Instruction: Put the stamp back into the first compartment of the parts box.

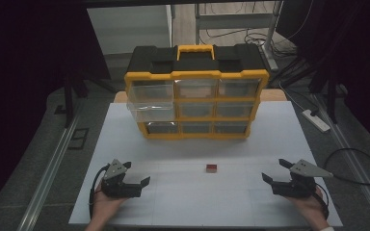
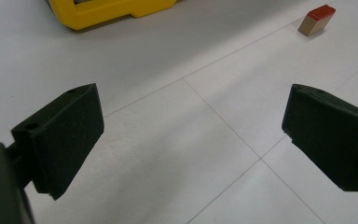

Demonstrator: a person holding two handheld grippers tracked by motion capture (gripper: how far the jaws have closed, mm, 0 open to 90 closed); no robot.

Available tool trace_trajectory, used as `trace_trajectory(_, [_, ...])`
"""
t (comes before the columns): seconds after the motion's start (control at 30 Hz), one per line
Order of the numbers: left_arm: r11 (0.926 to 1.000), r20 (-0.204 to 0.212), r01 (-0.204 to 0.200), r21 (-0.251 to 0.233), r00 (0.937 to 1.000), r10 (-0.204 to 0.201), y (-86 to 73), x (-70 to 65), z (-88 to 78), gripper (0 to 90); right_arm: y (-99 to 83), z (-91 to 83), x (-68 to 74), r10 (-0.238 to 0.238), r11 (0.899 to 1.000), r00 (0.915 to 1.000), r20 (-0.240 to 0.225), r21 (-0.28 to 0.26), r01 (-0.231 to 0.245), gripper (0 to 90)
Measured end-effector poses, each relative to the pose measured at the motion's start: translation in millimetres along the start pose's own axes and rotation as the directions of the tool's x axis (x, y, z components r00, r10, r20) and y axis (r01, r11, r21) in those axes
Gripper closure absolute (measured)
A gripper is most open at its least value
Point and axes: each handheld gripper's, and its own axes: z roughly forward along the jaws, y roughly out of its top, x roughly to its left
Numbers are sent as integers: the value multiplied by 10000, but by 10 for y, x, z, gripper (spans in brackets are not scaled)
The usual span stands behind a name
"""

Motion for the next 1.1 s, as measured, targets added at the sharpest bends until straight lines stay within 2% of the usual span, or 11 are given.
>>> trace_trajectory(1.1, [9997,145,-228,102,9996,226,22,-18,8,59,-15,44,27,-53,9992,9999,-97,397,56,168])
